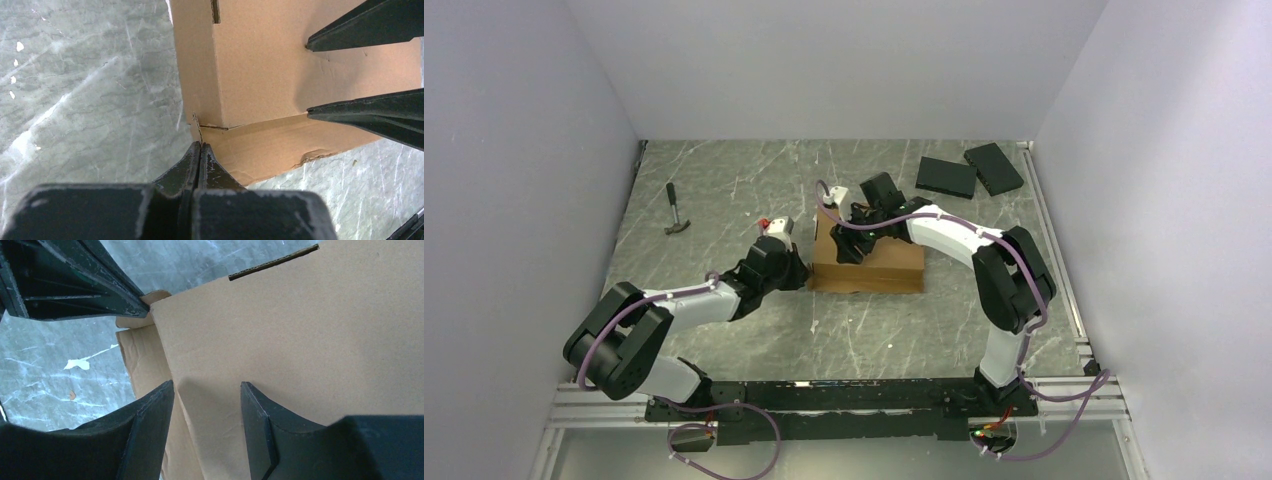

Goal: Fold the paper box

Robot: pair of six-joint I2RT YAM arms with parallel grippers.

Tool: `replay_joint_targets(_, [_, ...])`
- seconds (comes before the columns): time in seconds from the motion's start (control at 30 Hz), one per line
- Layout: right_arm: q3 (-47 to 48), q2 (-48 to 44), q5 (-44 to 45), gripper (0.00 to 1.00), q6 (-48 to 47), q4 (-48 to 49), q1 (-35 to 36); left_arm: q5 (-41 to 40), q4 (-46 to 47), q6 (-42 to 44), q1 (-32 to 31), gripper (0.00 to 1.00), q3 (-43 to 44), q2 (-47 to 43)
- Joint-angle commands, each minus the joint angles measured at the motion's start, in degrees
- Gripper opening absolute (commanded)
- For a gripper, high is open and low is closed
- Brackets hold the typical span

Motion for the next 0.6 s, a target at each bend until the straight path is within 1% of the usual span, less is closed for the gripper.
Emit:
replay_joint_targets(0.0, [1.01,2.39,3.08,0.55,0.94,-0.93,0.3,0.45,0.28,2.31,-1.09,0.0,-0.97,-0.55])
replay_joint_targets(0.57, [1.97,3.86,3.64,0.55,1.74,-1.94,0.3,0.2,-1.43,3.71,-2.54,0.0,0.17,-0.78])
